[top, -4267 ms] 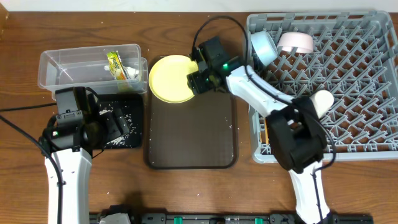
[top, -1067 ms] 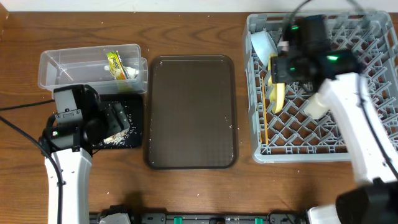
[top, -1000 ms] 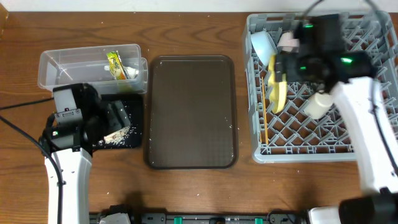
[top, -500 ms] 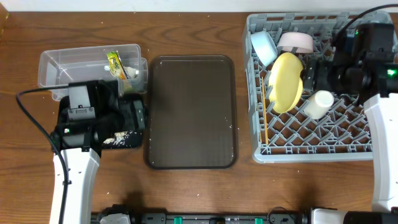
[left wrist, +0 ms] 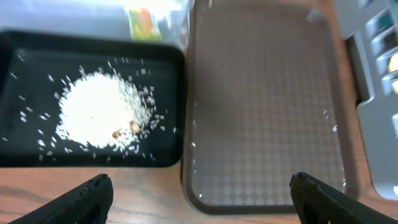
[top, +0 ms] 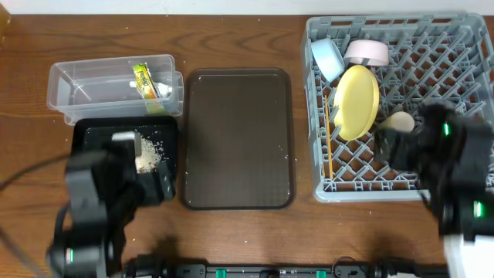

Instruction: Sort waste into correct bins and load items into the dishwasher rack

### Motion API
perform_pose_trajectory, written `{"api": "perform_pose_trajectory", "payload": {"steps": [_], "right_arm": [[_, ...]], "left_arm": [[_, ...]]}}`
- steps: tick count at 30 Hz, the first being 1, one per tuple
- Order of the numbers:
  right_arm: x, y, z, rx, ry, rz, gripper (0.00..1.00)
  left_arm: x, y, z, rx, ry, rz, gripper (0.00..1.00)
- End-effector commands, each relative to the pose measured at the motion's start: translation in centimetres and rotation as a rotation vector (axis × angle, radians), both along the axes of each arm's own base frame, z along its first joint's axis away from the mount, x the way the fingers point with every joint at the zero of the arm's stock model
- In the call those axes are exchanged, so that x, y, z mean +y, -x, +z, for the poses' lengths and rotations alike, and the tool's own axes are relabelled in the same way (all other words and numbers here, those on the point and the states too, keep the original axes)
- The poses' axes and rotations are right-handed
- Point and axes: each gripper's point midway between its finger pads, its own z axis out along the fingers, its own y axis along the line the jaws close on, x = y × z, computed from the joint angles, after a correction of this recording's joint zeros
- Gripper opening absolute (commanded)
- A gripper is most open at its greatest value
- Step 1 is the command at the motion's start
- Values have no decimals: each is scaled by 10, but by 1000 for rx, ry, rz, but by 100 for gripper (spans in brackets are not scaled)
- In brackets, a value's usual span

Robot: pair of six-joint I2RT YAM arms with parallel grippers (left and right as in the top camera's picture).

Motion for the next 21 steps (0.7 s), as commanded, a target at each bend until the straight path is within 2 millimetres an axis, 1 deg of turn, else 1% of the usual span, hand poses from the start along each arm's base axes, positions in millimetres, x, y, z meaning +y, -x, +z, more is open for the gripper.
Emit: {"api": "perform_pose_trajectory", "payload": {"steps": [1,5,9,14,21], "right_arm": [[-18,22,-5,-49,10,-140,99],[-16,42,-9,-58,11,-140,99],[-15,64,-23,22,10,-140,99],[-14,74,-34,84,11,-139,99],[-14,79,-39,113,11,-139,99]], "left_arm": [[4,7,13,-98,-37,11,94],[3,14,23,-154,-44,12,94],[3,15,24,-161,-45,12,94],[3,15,24,-160,-45,12,94],[3,15,24,-160,-45,12,94]]}}
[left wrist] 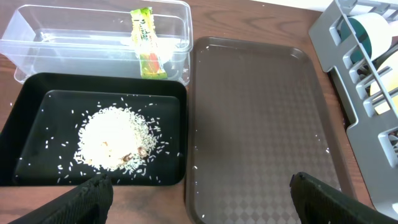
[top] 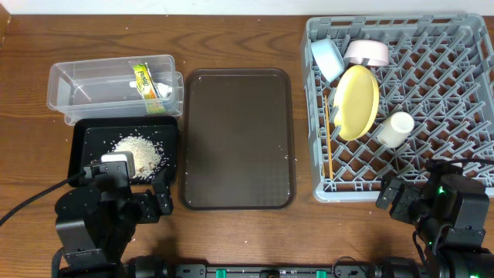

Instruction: Sort waste into correct bins and load items into the dishwasher rack

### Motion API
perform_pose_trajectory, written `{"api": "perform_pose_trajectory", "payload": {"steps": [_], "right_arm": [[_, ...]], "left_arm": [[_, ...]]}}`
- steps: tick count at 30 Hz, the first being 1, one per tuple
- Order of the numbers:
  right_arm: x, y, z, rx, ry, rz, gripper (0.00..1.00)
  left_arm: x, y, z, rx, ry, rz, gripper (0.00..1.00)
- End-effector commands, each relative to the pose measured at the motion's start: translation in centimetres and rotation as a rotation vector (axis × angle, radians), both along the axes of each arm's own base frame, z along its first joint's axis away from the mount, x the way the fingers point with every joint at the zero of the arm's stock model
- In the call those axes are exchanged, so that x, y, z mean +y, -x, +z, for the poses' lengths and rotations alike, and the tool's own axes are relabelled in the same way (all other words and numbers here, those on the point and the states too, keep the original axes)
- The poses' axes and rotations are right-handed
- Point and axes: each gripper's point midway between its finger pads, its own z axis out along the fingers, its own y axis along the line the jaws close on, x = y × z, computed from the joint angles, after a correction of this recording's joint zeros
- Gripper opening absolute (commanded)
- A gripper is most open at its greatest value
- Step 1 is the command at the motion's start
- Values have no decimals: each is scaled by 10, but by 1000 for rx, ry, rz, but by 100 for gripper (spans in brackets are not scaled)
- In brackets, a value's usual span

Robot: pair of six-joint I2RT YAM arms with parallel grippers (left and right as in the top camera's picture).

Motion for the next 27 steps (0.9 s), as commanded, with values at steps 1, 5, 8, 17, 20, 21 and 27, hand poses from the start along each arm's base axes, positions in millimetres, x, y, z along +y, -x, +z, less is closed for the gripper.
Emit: {"api": "perform_pose_trajectory", "payload": {"steps": [1,5,8,17,20,21,27], "right_arm": [[-2,2,-2,6,1,-20,99],[-2,2,-2,6,1,-20,99],[-2,2,-2,7,1,-20,99],[12,-25,26,-268,132,179,99],[21,-35,30,-422,174,245,99],[23,-36,30,-470,176,247,99],[24,-40,32,-724,203,232,99]], "left_arm": [[2,0,-3,5,-16,4,94],[2,0,-3,5,-16,4,94],[2,0,-3,5,-16,4,94],[2,0,-3,5,-16,4,94],[2,0,-3,5,-16,4,94],[2,0,-3,5,-16,4,94],[2,0,-3,5,-16,4,94]]}}
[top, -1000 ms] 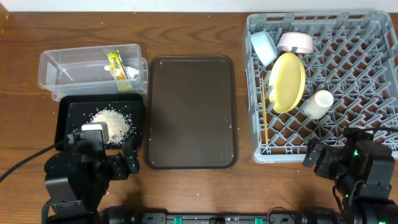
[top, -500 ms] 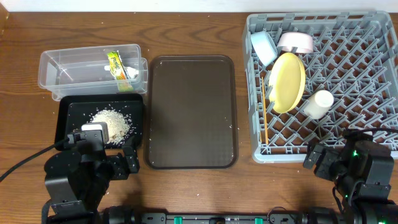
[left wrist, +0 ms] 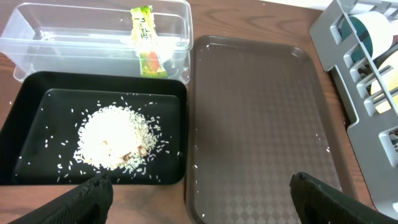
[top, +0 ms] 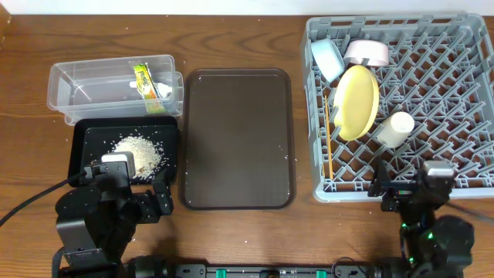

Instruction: Sort waste into correct bins and load items into the dishwasher rack

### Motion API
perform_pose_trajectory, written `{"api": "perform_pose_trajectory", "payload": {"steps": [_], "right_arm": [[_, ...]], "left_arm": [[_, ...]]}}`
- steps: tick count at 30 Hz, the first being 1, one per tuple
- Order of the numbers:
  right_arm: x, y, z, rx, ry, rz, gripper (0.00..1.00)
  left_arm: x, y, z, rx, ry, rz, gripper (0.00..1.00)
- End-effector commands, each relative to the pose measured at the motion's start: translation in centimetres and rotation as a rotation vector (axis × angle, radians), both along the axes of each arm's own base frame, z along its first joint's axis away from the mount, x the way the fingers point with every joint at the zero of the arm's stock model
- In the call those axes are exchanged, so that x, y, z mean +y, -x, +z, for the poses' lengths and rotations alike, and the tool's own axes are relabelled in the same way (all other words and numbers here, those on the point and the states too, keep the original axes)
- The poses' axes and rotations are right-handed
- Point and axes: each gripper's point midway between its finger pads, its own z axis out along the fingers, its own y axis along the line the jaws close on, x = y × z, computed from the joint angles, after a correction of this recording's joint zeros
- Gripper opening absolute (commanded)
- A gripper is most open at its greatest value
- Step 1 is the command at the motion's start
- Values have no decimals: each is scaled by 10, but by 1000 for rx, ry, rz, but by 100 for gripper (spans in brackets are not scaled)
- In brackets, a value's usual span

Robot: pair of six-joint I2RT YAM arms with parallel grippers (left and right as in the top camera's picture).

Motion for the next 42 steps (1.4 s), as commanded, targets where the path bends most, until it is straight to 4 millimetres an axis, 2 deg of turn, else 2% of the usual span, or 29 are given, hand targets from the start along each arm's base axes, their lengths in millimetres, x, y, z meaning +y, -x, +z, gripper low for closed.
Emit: {"api": "perform_pose_trajectory", "payload": {"steps": [1,3,10,14,42], "right_arm": [[5,1,-5,-92,30,27,99],[5,-1,-8,-149,30,26,99],[5,-19,-44,-193,29,28,99],[5,-20,-74,-96,29,30,99],[5,-20,-73,-99,29,27,99]], "left_arm": [[2,0,-2,2,-16,3,94],[2,0,-2,2,-16,3,94],[2,0,-2,2,-16,3,94],[2,0,-2,2,-16,3,94],[2,0,-2,2,-16,3,94]]}}
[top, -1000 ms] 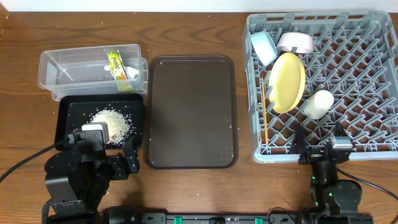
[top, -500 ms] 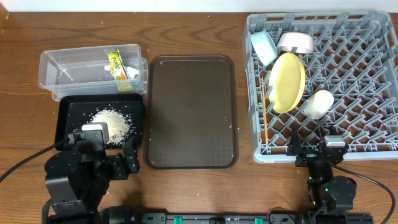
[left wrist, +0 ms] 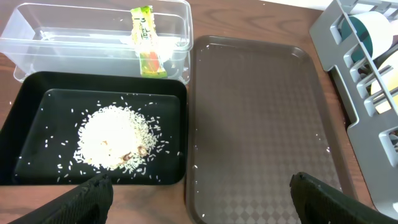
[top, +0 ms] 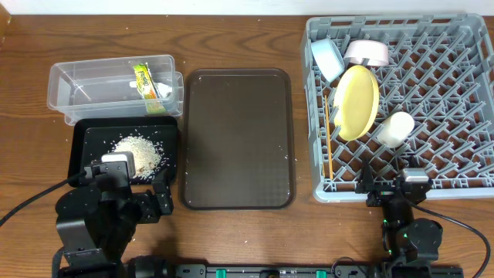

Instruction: Sort waste into correct bins and load items into the dishwasher rack

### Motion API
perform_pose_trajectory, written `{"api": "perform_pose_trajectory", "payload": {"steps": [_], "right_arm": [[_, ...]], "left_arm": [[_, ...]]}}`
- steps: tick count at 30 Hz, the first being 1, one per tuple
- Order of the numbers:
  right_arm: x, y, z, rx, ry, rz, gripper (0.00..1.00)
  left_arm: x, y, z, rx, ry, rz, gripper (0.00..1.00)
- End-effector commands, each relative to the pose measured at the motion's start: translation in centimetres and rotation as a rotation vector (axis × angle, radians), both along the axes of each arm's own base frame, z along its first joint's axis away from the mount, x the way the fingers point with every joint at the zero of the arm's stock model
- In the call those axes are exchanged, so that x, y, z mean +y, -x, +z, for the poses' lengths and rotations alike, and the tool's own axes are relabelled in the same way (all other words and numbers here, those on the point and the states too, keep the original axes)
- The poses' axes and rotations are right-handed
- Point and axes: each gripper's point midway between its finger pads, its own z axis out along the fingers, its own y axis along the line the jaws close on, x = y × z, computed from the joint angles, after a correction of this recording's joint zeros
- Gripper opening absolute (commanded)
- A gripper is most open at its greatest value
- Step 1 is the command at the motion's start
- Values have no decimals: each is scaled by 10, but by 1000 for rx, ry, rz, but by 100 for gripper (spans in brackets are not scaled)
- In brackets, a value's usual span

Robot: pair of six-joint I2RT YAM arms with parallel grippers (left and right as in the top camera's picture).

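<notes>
The grey dishwasher rack (top: 455,85) on the right holds a blue bowl (top: 327,58), a pink-white bowl (top: 366,52), a yellow plate (top: 356,102), chopsticks (top: 328,143) and a white cup (top: 395,128). A green-yellow wrapper (left wrist: 147,42) lies in the clear bin (left wrist: 56,43). Rice (left wrist: 114,135) sits in the black tray (left wrist: 25,118). My left gripper (left wrist: 200,202) hangs open and empty above the near edges of the black tray and the brown tray (left wrist: 261,118). My right gripper (top: 396,188) stands open at the rack's front edge, holding nothing.
Stray rice grains dot the brown tray and the wooden table (top: 239,38). The left arm's base sits at the front left and the right arm's at the front right. A black cable (top: 31,202) runs off to the left.
The right arm has shifted a little left along the rack's front edge and sits lower in the overhead view. The left arm and all objects are unchanged.
At first the right gripper was over the rack beside the white cup and the left arm was low over the black tray. Then both arms were back at the table's front, the cup lying in the rack. Since then only the right arm has shifted.
</notes>
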Motion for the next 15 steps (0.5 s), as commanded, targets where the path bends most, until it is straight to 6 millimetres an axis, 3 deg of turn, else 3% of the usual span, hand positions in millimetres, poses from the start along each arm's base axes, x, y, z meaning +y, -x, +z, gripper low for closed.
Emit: {"api": "perform_pose_trajectory", "payload": {"steps": [1,11,15], "right_arm": [[4,0,0,-3,11,17,99],[4,0,0,-3,11,17,99],[4,0,0,-3,12,16,99]], "left_arm": [[2,0,-1,1,-16,3,94],[7,3,-1,-6,-37,28,94],[5,3,-15,-35,-40,16,94]]}}
